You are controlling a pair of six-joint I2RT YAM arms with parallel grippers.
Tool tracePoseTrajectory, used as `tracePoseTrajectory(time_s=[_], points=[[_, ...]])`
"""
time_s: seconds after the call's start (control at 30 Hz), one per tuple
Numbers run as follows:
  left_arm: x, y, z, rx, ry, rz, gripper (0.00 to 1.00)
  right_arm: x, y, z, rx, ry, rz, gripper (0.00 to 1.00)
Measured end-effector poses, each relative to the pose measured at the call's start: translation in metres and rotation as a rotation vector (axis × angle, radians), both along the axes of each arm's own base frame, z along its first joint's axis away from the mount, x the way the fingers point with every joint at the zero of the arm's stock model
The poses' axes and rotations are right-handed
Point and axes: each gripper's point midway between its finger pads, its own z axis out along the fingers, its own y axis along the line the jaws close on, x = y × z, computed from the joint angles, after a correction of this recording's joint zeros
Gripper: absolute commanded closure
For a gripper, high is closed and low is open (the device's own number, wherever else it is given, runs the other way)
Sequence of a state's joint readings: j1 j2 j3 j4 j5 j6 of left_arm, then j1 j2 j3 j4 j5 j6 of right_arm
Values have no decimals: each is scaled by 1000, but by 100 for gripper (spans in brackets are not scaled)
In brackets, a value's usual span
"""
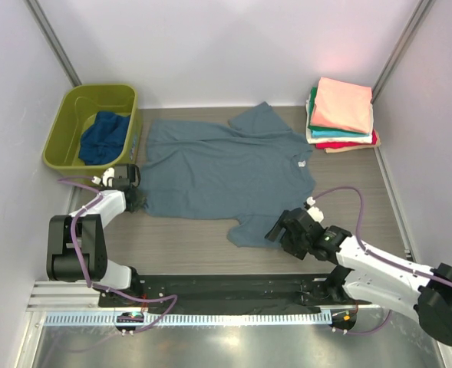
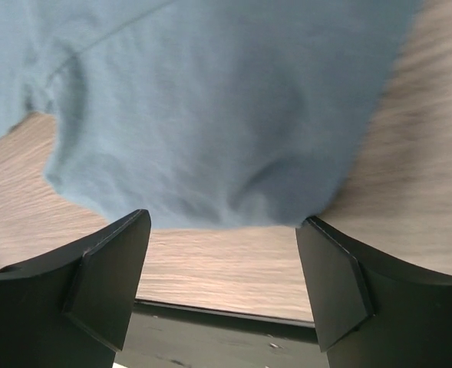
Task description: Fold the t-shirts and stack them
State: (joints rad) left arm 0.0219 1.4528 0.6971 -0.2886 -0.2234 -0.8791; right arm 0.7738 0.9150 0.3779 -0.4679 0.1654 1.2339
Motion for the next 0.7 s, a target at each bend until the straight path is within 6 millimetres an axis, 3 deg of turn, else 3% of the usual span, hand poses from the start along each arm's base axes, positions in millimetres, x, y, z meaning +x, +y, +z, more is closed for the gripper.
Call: tracePoseTrajectory(time_s=[0.1,0.13,0.2,0.23,0.33,0.53,0.7], points=[[0,-1,0,-4,0,-3,89,7,9,-1,11,-5,4,32],[0,-1,0,-6,-1,-4,91,9,11,-2,13,-8,5,49],[0,-2,0,-8,-2,-7,96,11,12,-5,6,-14,6,68],[0,-2,0,-9,-2,-7,98,11,11,-7,2,-13,0,81],[0,-3,0,-13,-7,-11,100,10,6,-11,-10,-19,-8,99],[-2,-9,0,-40,-20,-28,100,7,-19,-3,-65,-65,-59,99],[-16,-20,1,-95,-29,-54,100,12,-47,41,-84,-179,-152,99]])
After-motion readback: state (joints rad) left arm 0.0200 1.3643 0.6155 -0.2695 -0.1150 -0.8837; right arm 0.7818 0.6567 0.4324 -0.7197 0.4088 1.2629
